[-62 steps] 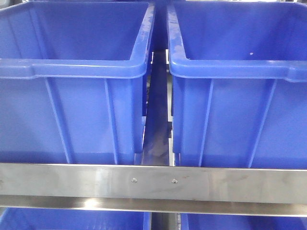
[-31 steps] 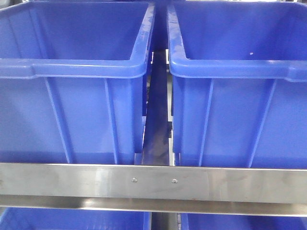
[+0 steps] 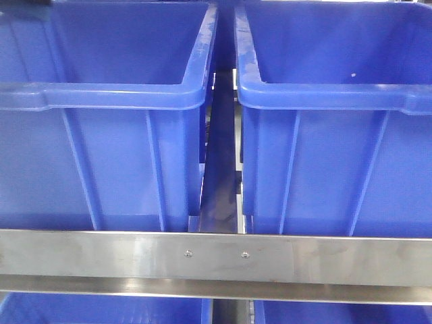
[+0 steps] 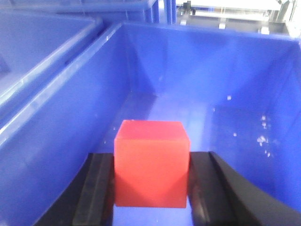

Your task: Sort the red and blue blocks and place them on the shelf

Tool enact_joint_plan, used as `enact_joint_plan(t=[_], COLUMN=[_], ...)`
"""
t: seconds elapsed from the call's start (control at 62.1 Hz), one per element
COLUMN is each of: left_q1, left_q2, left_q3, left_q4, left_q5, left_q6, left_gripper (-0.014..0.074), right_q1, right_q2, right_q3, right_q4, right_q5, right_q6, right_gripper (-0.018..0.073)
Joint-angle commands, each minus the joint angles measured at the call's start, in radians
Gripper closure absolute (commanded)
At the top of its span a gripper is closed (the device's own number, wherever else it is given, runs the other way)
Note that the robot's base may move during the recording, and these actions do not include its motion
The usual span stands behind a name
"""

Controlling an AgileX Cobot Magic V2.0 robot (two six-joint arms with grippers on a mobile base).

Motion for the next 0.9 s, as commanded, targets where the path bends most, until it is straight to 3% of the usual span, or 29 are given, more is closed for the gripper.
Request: enact_joint_plan(t=[0.0, 0.064, 0.531, 0.676, 0.885], left_q1=[-0.008, -0.008, -0.008, -0.008, -0.008], left_q2=[-0.015, -0.015, -0.015, -0.015, -0.015], left_q3=[-0.04, -0.04, -0.04, -0.04, -0.04], left_q4=[-0.021, -0.058, -0.066, -0.066, -0.066], left_q5=[-0.089, -0.089, -0.089, -0.089, -0.089], left_q6=[-0.005, -0.005, -0.005, -0.005, -0.005], left_gripper=[-0.0044, -0.0118, 0.0082, 0.0095, 0.0095], right_q1=[0.002, 0.002, 0.002, 0.002, 0.002], right_q2=[-0.011, -0.011, -0.011, -0.011, -0.011], right_q3=[-0.038, -0.038, -0.038, -0.038, -0.038], right_q4=[0.003, 0.003, 0.003, 0.004, 0.04], right_q5=[-0.095, -0.086, -0.105, -0.105, -0.113], right_q6=[-0.009, -0.009, -0.009, -0.009, -0.009], right_gripper=[0.0188, 0.0134, 0.0132, 0.0123, -0.0048])
